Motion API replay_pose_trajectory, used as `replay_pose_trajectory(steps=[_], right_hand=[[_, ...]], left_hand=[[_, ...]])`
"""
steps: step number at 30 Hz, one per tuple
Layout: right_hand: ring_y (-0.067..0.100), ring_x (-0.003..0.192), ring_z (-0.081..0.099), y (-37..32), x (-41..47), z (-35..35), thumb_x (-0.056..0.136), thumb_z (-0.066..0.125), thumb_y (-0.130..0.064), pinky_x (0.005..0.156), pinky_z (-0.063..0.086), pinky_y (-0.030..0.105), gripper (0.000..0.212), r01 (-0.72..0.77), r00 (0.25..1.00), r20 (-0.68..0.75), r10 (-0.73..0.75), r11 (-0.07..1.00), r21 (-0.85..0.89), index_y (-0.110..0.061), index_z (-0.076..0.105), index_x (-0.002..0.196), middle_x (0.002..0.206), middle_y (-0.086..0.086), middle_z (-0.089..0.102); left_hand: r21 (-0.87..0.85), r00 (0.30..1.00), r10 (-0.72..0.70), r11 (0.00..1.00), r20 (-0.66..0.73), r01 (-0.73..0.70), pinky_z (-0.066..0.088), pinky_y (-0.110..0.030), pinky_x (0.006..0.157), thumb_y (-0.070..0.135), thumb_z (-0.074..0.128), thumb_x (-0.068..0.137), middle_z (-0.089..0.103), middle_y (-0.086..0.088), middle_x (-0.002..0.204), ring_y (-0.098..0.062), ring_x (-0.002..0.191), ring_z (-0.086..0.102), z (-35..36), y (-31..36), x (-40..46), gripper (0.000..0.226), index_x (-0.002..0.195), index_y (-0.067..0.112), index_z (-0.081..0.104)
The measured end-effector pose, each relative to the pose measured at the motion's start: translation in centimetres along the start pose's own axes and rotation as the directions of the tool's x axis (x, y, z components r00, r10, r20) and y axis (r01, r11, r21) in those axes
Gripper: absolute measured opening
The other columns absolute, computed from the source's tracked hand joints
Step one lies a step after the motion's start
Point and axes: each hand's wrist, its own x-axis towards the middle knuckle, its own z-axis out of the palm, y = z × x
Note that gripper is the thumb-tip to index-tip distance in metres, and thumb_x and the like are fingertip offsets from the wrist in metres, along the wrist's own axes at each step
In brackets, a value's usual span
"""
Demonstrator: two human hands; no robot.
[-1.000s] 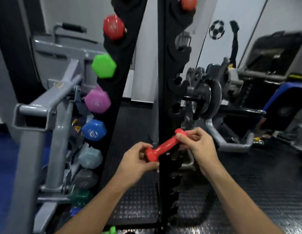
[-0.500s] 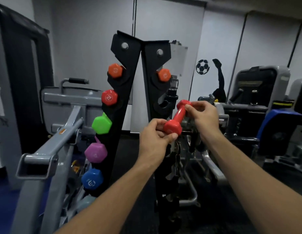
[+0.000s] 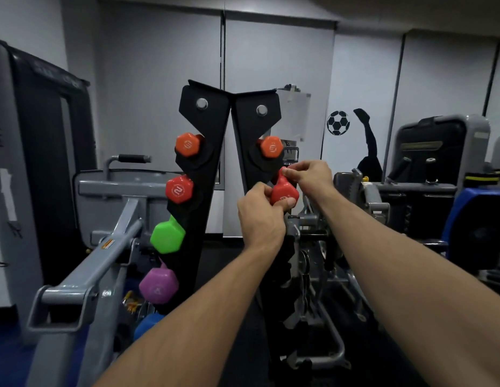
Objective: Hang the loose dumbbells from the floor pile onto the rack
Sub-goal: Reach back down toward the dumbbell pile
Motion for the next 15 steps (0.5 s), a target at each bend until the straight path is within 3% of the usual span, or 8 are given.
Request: replay_pose_trajectory(steps=[3,6,9,11,13,15], right_hand=[[0.018,0.092,0.073,0.1,0.4,0.9,0.083,0.084,-0.025,0.089,0.061,0.044,0.015,0.009,1.0,0.017,-0.009,1.0,0.007,-0.027,0.072,0.075,0.087,-0.001,0.076],[0.016,0.087,0.073,0.3,0.3,1.3,0.082,0.085,-0.021,0.085,0.061,0.039,0.013,0.007,1.0,0.017,-0.008,0.998,0.066,-0.024,0.072,0.078,0.086,0.0,0.076],[0.015,0.081,0.072,0.4,0.1,1.4,0.086,0.081,-0.016,0.071,0.057,0.027,0.011,0.01,0.998,0.055,-0.017,0.993,0.121,-0.021,0.071,0.083,0.088,0.002,0.074],[0.017,0.083,0.072,0.3,0.1,1.5,0.089,0.077,-0.013,0.071,0.059,0.028,0.01,-0.001,0.996,0.083,-0.012,0.988,0.155,-0.019,0.07,0.086,0.091,0.005,0.073],[0.023,0.09,0.074,0.5,0.1,1.7,0.091,0.076,-0.012,0.078,0.062,0.035,0.009,-0.005,0.996,0.091,-0.012,0.984,0.179,-0.017,0.069,0.087,0.095,0.008,0.073],[0.024,0.091,0.073,0.7,0.1,2.2,0.092,0.075,-0.013,0.076,0.062,0.034,0.006,0.012,0.997,0.071,-0.026,0.982,0.189,-0.015,0.07,0.089,0.098,0.01,0.073]], left_hand=[[0.092,0.999,0.009,0.996,-0.038,-0.006,0.059,-0.033,0.077,0.031,0.087,0.078,0.067,0.007,0.086,-0.008,0.078,0.064,-0.1,-0.6,0.6,0.028,0.095,0.019,0.068],[0.225,0.993,0.076,0.973,-0.095,-0.053,0.051,-0.028,0.079,0.04,0.086,0.077,0.056,0.008,0.108,-0.01,0.092,0.059,-0.6,-1.8,0.4,0.044,0.109,0.021,0.062],[0.254,0.994,0.054,0.967,-0.097,-0.028,0.047,-0.033,0.096,0.048,0.085,0.075,0.047,0.004,0.131,-0.017,0.12,0.052,-1.0,-3.3,0.6,0.078,0.135,0.016,0.049],[0.172,1.0,-0.027,0.985,0.003,0.026,0.044,-0.039,0.108,0.051,0.084,0.076,0.045,-0.002,0.147,-0.021,0.133,0.048,-1.1,-4.0,1.1,0.095,0.15,0.014,0.038],[0.082,0.993,-0.044,0.996,0.105,0.036,0.047,-0.041,0.109,0.052,0.082,0.077,0.055,-0.002,0.143,-0.02,0.129,0.055,-1.2,-4.6,1.5,0.093,0.151,0.018,0.038],[0.014,0.988,-0.005,1.0,0.152,0.003,0.05,-0.033,0.103,0.044,0.082,0.081,0.066,0.003,0.127,-0.012,0.113,0.061,-1.4,-4.5,1.5,0.076,0.145,0.022,0.046]])
